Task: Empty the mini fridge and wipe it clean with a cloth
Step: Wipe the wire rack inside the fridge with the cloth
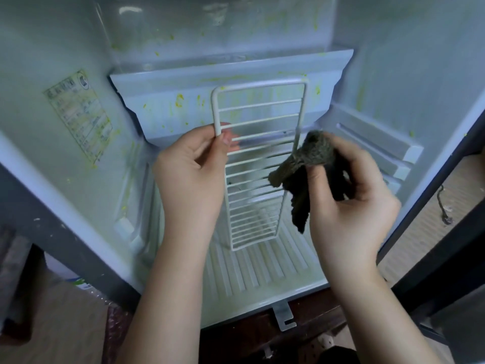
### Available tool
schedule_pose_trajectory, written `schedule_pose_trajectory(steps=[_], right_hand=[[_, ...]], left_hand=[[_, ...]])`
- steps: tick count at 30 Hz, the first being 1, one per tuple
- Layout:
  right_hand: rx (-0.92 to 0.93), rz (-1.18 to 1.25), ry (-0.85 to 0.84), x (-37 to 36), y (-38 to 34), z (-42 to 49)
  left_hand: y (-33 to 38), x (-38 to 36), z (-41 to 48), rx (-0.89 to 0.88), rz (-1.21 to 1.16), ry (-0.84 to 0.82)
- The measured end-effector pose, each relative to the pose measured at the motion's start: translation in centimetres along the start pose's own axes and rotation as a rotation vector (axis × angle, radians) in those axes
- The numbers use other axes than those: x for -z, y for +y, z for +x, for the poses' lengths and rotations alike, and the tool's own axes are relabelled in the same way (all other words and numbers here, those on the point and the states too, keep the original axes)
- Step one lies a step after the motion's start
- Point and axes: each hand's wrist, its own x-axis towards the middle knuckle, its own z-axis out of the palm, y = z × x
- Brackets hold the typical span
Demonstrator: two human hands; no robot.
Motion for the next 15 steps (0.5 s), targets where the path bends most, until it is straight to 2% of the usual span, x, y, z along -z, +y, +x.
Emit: schedule_pose_trajectory(steps=[3,7,11,15], right_hand=[[0.319,-0.047,0.047,-1.4,-1.7,1.8],[0.565,-0.106,-0.09,-5.4,-4.1,4.6],[0.646,-0.233,-0.273,-6.8,-5.3,6.1],[0.627,-0.329,-0.346,-5.5,-5.2,7.2]], left_hand=[[0.1,-0.3,0.1,-0.007,0.005,-0.011],[0.5,-0.2,0.1,-0.062,0.052,-0.072],[0.9,0.7,0.4,-0.096,0.113,-0.098],[-0.2,0.8,0.6,-0.07,0.118,-0.089]])
